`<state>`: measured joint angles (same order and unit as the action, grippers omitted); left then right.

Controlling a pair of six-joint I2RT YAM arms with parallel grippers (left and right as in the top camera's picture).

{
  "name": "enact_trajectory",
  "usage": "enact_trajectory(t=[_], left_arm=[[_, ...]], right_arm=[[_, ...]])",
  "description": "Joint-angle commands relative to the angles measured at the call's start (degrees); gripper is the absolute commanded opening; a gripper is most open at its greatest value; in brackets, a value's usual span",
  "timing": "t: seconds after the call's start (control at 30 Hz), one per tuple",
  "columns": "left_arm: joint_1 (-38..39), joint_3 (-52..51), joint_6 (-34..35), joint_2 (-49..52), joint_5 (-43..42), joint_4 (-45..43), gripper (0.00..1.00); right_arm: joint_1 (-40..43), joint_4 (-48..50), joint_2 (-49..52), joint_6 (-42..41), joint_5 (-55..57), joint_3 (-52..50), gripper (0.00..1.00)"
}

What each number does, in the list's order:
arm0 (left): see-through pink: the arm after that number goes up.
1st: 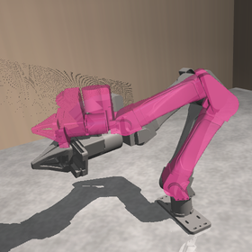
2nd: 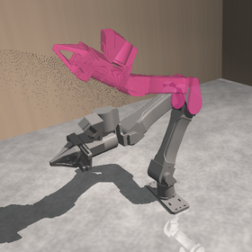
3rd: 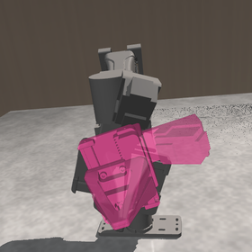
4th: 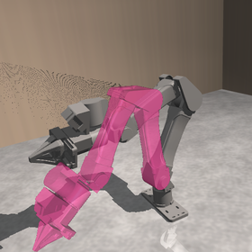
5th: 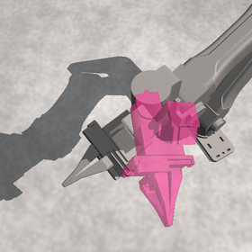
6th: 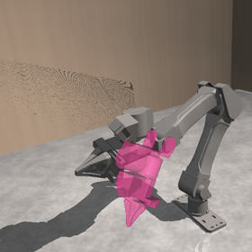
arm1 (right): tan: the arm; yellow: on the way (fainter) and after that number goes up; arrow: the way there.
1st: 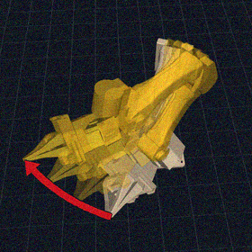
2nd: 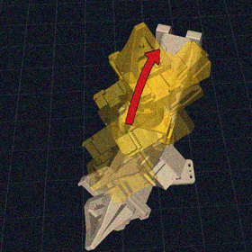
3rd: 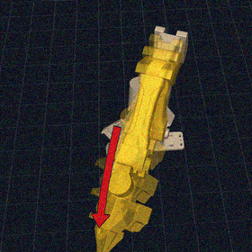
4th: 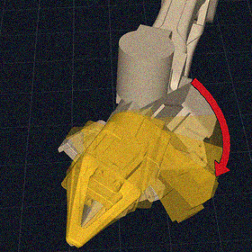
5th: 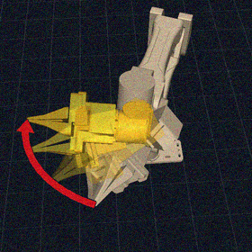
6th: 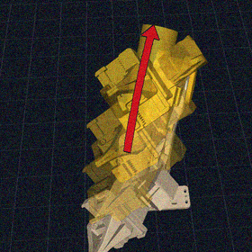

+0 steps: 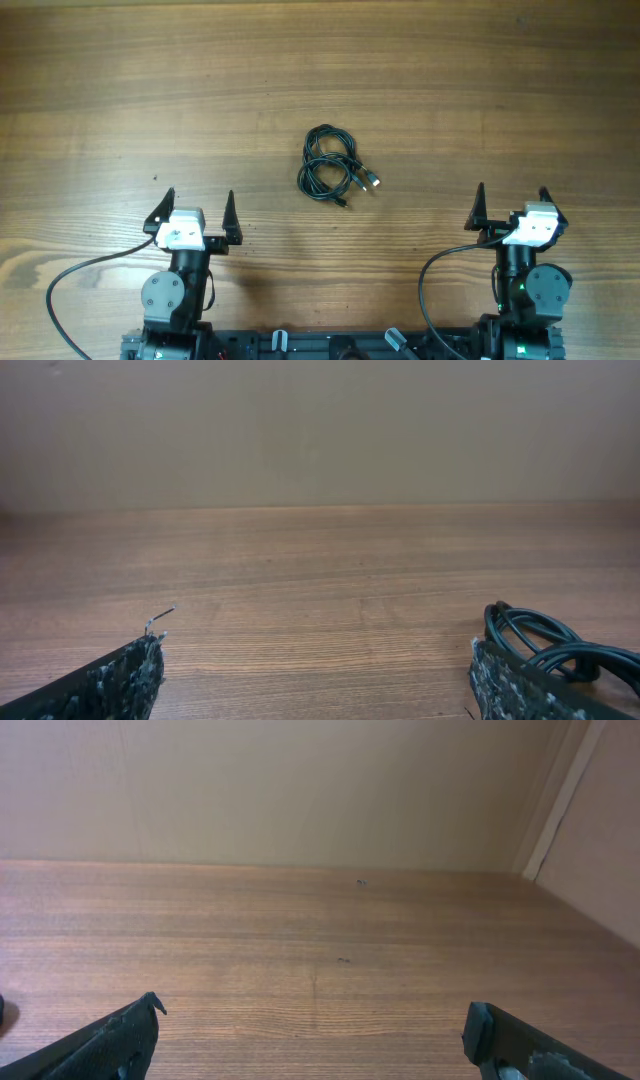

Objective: Untangle cables

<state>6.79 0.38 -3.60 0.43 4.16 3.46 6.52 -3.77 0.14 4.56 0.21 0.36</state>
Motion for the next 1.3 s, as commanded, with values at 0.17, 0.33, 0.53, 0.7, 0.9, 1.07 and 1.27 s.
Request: enact_trajectory(t=[0.17, 0.33, 0.53, 0.7, 0.9, 1.07, 1.27], left_arm=[[-0.52, 0.04, 26.34, 4.68, -6.62, 0.94, 1.0], [-0.52, 0.04, 26.34, 4.68, -6.62, 0.92, 1.0], [-0.52, 0.04, 26.34, 4.68, -6.62, 0.92, 1.0], [-0.52, 0.04, 26.34, 4.68, -6.62, 0.92, 1.0], [-0.52, 0.04, 26.34, 4.68, -6.62, 0.92, 1.0], [-0.52, 0.04, 26.34, 4.68, -6.62, 0.94, 1.0], [-0.52, 0.04, 26.34, 4.68, -6.62, 0.92, 1.0]], right_arm=[[-11.69, 4.26, 1.2, -3.21, 1.79, -0.04, 1.0], [-11.69, 4.24, 1.2, -3.23, 1.77, -0.04, 1.0], [-11.69, 4.24, 1.2, -3.21, 1.79, -0.04, 1.0], [-11.69, 4.24, 1.2, -3.21, 1.79, -0.04, 1.0], [-11.69, 4.24, 1.2, -3.21, 1.79, -0.04, 1.0], [-11.69, 4.26, 1.2, -3.21, 1.79, -0.04, 1.0], [-11.69, 4.24, 1.2, -3.21, 1.79, -0.04, 1.0]])
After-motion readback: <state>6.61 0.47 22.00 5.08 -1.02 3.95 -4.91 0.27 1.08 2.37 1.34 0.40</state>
